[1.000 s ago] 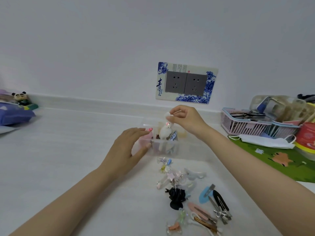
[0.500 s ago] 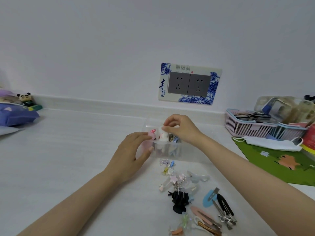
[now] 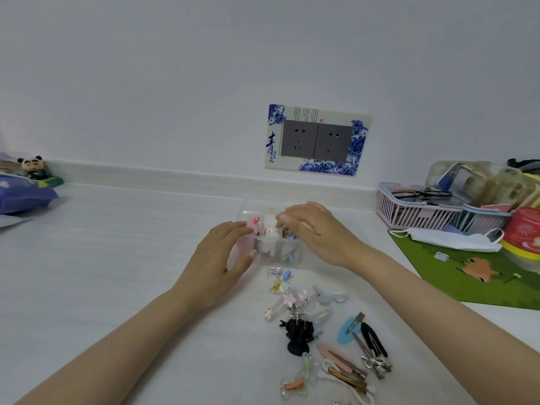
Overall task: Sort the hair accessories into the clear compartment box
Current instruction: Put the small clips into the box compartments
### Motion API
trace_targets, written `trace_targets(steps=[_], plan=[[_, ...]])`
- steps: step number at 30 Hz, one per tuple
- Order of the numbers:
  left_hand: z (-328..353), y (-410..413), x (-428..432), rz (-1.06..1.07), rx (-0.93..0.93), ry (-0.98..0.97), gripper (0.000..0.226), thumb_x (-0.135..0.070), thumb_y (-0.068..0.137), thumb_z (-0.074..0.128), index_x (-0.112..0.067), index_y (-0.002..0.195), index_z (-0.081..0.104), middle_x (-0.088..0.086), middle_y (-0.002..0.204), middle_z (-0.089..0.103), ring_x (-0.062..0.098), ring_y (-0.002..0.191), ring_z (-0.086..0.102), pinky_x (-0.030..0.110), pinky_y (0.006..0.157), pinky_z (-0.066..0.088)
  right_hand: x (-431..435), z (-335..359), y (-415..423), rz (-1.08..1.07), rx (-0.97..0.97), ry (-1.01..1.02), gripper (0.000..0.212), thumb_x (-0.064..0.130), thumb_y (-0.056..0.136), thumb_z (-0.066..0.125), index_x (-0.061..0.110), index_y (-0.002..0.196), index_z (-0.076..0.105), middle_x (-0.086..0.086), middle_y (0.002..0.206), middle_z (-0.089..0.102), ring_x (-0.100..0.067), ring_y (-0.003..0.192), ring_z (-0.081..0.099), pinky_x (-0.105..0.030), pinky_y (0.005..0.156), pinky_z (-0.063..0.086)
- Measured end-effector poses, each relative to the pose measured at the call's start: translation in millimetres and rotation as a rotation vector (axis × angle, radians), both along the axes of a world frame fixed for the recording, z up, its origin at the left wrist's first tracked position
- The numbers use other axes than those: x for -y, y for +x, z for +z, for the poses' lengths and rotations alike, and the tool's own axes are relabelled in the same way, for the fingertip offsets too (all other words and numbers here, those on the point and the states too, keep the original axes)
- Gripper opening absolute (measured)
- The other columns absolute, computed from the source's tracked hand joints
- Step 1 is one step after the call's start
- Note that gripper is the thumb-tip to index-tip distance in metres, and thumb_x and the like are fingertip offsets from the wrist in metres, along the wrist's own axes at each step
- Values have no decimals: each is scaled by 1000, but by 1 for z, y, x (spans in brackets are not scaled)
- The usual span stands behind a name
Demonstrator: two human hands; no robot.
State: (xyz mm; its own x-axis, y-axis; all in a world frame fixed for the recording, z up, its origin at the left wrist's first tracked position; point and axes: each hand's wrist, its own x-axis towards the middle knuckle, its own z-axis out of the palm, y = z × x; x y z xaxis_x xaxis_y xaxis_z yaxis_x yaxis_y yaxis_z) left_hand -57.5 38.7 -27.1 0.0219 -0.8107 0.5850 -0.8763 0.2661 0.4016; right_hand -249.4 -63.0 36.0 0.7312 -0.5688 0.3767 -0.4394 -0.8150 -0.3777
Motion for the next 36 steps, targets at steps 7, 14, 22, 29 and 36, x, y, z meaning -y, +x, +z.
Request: trace_targets(steps=[7, 14, 22, 29, 36], plan=[[0, -19, 2, -77, 171, -16, 47, -39, 93, 48, -23, 137, 43, -6, 144, 43, 11, 141, 24, 33, 117, 13, -34, -21, -65, 23, 141, 293, 6, 28, 84, 66, 26, 86, 72, 13, 84, 70, 3, 76, 59, -13, 75, 45], [-7, -34, -1, -79, 178, 16, 52, -45, 93, 39, -32, 142, 32, -9, 149, 36, 11, 144, 16, 37, 119, -1, -30, -47, -74, -12, -3, 410, 22, 27, 79, 73, 28, 100, 70, 15, 91, 68, 2, 78, 56, -11, 71, 40], [-6, -40, -4, -178, 148, 5, 39, -41, 93, 43, -33, 131, 49, -12, 143, 43, 10, 140, 25, 35, 117, 15, -32, -46, -73, -27, 286, 560, 11, 14, 78, 73, 20, 86, 70, 10, 81, 69, -3, 69, 60, -16, 70, 49], [-5, -41, -3, -245, 88, -20, 31, -38, 92, 45, -30, 116, 62, -13, 130, 54, 2, 127, 40, 33, 108, 31, -19, -13, -71, -132, 706, 600, 5, 6, 79, 70, 6, 80, 65, -4, 75, 68, -8, 62, 64, -18, 66, 55], [0, -34, -2, -136, 135, -62, 41, -41, 92, 40, -27, 128, 53, -8, 136, 50, 6, 134, 31, 16, 112, 15, 31, 16, -46, -229, 520, 335, 7, 14, 77, 74, 10, 77, 68, 0, 69, 66, -3, 55, 60, -17, 62, 53]])
